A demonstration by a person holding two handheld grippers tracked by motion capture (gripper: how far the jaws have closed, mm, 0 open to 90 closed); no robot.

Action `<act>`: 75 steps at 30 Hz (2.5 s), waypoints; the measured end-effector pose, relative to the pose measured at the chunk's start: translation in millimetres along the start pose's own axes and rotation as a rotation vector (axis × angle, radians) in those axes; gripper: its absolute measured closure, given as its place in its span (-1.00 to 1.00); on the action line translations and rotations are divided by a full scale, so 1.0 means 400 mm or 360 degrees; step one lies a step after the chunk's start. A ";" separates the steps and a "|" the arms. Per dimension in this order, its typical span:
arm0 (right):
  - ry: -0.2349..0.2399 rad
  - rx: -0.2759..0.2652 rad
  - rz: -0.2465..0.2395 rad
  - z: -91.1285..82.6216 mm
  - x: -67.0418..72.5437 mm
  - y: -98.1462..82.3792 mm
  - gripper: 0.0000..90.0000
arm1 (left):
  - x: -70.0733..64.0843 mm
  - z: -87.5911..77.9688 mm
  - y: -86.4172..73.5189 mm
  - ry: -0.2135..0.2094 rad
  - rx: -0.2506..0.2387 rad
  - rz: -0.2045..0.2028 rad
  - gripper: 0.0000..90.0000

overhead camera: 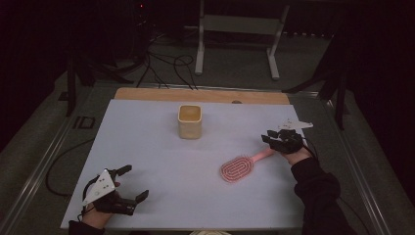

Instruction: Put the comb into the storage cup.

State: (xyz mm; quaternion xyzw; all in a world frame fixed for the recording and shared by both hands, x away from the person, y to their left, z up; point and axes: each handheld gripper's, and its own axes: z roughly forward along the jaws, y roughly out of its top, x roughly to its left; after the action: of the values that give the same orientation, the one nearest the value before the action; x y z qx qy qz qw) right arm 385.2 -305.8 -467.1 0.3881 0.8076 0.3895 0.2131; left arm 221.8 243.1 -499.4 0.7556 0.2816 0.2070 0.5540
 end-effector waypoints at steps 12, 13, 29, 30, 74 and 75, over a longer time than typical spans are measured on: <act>-0.0012 0.0133 -0.0059 0.028 0.001 -0.013 0.94 | 0.001 0.001 -0.001 -0.0011 0.0002 -0.0017 -1.00; -0.0029 0.0141 -0.0068 0.030 0.002 -0.013 0.99 | 0.001 0.001 -0.001 -0.0011 0.0002 -0.0017 -1.00; -0.0056 0.0313 -0.0166 0.060 0.010 -0.025 1.00 | 0.003 0.001 -0.001 -0.0015 0.0000 -0.0021 -1.00; -0.0049 0.0323 -0.0168 0.061 0.010 -0.026 1.00 | 0.003 0.001 -0.001 -0.0015 0.0000 -0.0022 -1.00; 0.0051 0.0513 -0.0260 -0.022 0.051 -0.113 1.00 | 0.001 0.001 0.001 -0.0019 -0.0007 -0.0020 -1.00; 0.0052 0.0516 -0.0263 -0.027 0.055 -0.116 1.00 | 0.001 0.001 0.001 -0.0019 -0.0007 -0.0020 -1.00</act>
State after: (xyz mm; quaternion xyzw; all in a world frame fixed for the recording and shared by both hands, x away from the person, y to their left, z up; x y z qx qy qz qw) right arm 343.4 -311.9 -498.6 0.3432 0.8923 0.2417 0.1660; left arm 222.3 242.8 -499.2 0.7538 0.2826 0.1996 0.5586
